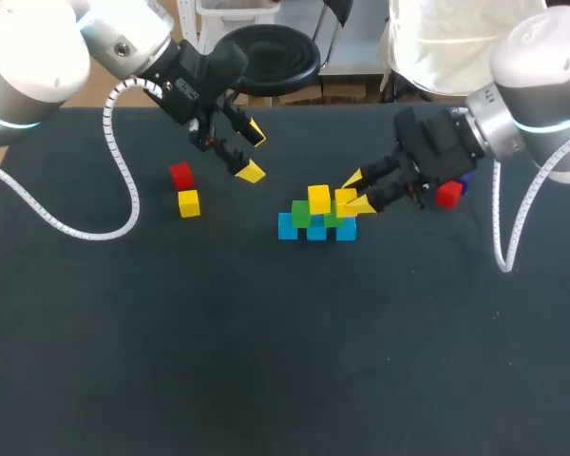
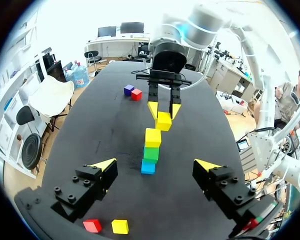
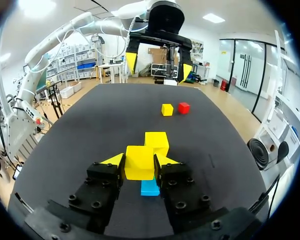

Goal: Place the blue cubes, place green cubes on the blue cubes, place the yellow cubes on the green cubes, then place the red cubes on the yellow cubes, and place purple cube on the red cubes.

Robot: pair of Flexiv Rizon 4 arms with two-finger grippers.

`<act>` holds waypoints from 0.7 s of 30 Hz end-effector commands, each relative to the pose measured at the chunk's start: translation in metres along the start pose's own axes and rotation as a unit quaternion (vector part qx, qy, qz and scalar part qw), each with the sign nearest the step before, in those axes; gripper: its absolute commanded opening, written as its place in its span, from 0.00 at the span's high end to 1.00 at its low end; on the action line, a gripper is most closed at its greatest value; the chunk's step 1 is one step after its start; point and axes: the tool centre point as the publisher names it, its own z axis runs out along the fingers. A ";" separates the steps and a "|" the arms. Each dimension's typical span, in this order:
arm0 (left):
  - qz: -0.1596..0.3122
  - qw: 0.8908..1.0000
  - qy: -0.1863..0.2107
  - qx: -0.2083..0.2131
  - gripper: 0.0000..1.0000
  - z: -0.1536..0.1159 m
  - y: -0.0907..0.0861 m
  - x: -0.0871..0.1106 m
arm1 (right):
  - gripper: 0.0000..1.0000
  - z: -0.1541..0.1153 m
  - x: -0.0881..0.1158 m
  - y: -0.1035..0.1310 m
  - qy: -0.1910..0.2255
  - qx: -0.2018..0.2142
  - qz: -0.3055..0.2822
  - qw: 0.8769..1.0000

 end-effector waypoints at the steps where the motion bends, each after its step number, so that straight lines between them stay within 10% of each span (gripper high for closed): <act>1: 0.001 1.000 -0.002 -0.001 0.00 0.000 -0.001 0.001 | 1.00 0.001 0.001 -0.003 -0.001 -0.002 0.001 1.000; 21: 0.001 1.000 -0.002 -0.001 0.00 0.000 -0.001 0.001 | 1.00 0.004 0.002 -0.007 -0.006 -0.001 0.011 1.000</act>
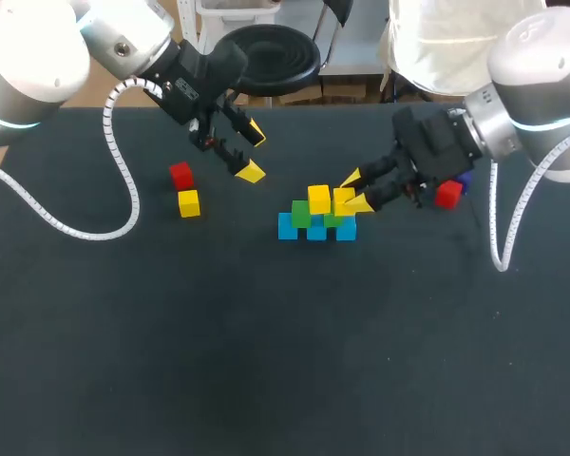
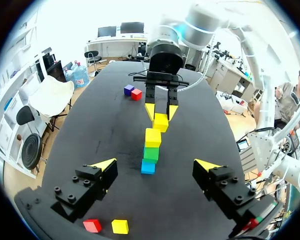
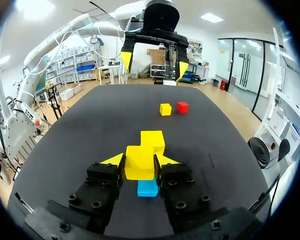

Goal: Place the blue cubes, place green cubes on the blue cubes, place the yellow cubes on the green cubes, then place the red cubes on the yellow cubes, and place purple cube on the red cubes.

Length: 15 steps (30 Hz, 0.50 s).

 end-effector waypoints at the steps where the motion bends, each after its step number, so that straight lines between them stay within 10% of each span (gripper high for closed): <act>1: 0.001 1.000 -0.002 -0.001 0.00 0.000 -0.001 0.001 | 1.00 0.001 0.000 -0.001 0.001 0.001 0.002 1.000; 15: 0.001 1.000 -0.002 -0.001 0.00 0.000 -0.001 0.001 | 1.00 0.005 0.001 -0.007 -0.005 -0.005 0.016 1.000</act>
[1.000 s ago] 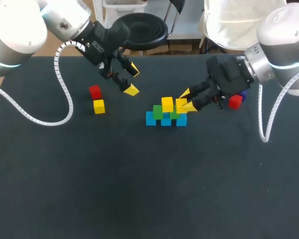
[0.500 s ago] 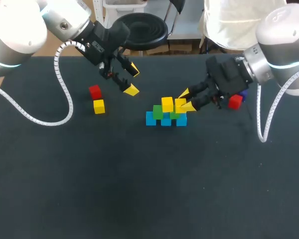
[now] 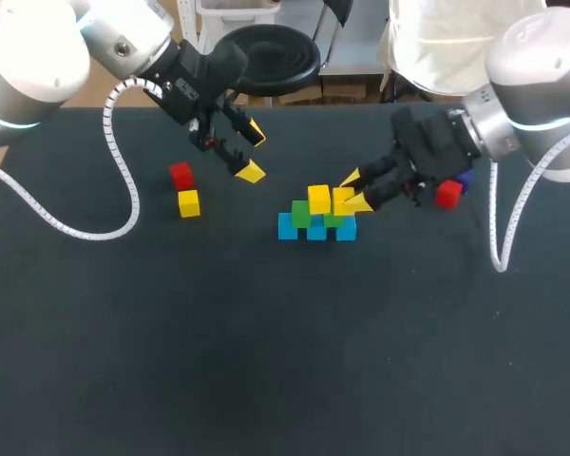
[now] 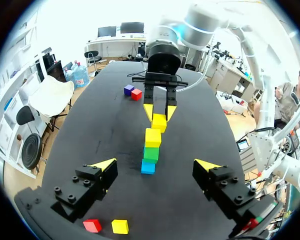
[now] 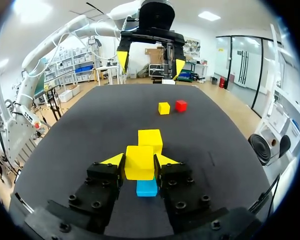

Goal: Place the blue cubes, place green cubes on the blue cubes, place the yellow cubes on the green cubes, then place the red cubes on the yellow cubes, and place purple cube on the red cubes.

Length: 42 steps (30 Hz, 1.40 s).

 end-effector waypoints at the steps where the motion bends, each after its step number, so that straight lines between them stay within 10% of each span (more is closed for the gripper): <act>1: 0.001 1.000 -0.002 -0.001 0.00 0.000 -0.001 0.001 | 1.00 0.003 0.000 -0.006 -0.005 -0.006 0.003 1.000; 42: 0.001 1.000 -0.002 -0.001 0.00 0.000 -0.001 0.001 | 1.00 0.004 0.004 -0.015 0.004 -0.010 0.015 1.000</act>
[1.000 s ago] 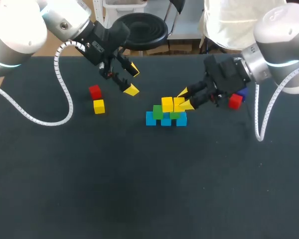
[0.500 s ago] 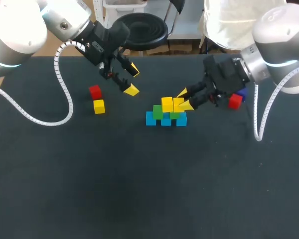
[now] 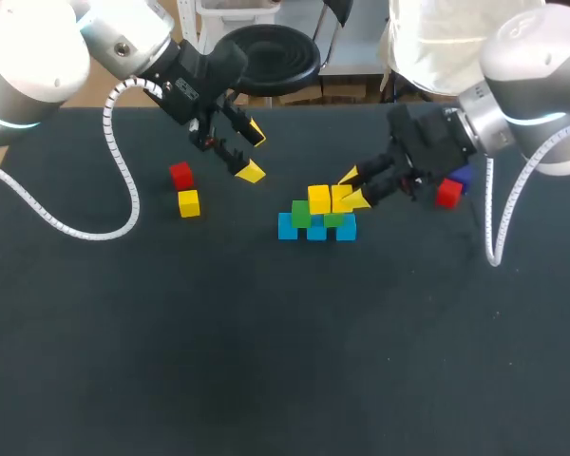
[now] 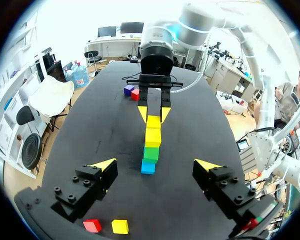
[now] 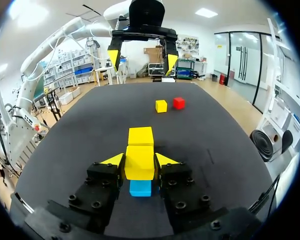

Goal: Place the blue cubes, place green cubes on the blue cubes, place the yellow cubes on the green cubes, then place the red cubes on the yellow cubes, and place purple cube on the red cubes.

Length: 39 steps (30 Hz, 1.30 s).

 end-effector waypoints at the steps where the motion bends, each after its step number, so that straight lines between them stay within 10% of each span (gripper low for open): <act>1: 0.001 1.000 -0.002 -0.001 0.00 0.000 -0.001 0.001 | 1.00 0.001 -0.001 -0.004 0.002 -0.003 0.000 1.000; 33: 0.001 1.000 -0.002 -0.001 0.00 0.000 -0.001 0.001 | 0.99 0.005 -0.002 -0.005 0.022 -0.006 0.001 1.000; 39: 0.001 1.000 -0.002 -0.001 0.00 0.000 -0.001 0.001 | 0.52 0.006 0.000 -0.005 0.023 -0.007 0.004 1.000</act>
